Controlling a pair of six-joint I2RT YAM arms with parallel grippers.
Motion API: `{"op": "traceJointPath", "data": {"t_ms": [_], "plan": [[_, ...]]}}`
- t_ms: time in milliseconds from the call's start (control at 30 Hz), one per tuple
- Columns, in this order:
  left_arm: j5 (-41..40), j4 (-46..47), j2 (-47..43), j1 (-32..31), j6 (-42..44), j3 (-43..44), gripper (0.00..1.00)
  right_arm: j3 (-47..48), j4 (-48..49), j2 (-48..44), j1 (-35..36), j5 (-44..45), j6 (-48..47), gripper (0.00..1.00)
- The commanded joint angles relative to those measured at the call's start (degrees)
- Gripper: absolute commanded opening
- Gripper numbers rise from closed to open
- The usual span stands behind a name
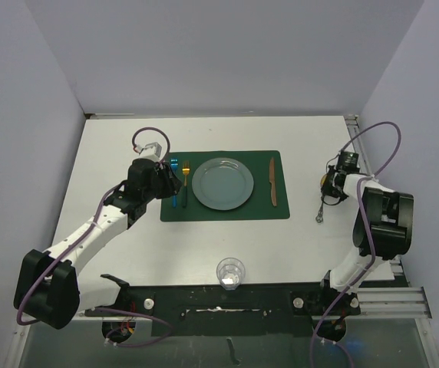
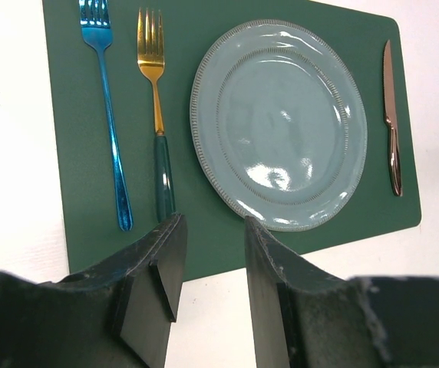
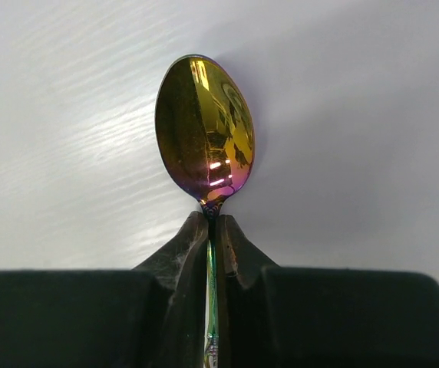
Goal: Set the dinner table for one person
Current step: Pick up the spoon from the center of the board.
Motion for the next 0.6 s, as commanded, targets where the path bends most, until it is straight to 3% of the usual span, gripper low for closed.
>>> {"op": "traceJointPath", "data": {"t_ms": [0, 300, 567], "plan": [[1.58, 2.59, -1.22, -0.27, -1.0, 0.97, 0.35, 2.28, -5.92, -5.36, 4.51, -0.64, 0.48, 0.0], [1.97, 2.96, -1.4, -0.27, -1.39, 1.06, 0.35, 9.7, -10.38, -9.25, 10.77, 1.1, 0.54, 0.0], [2.38, 2.91, -1.02, -0.27, -1.43, 1.5, 0.35, 14.64, -10.08, -6.25, 16.29, -0.87, 2.31, 0.0]]}}
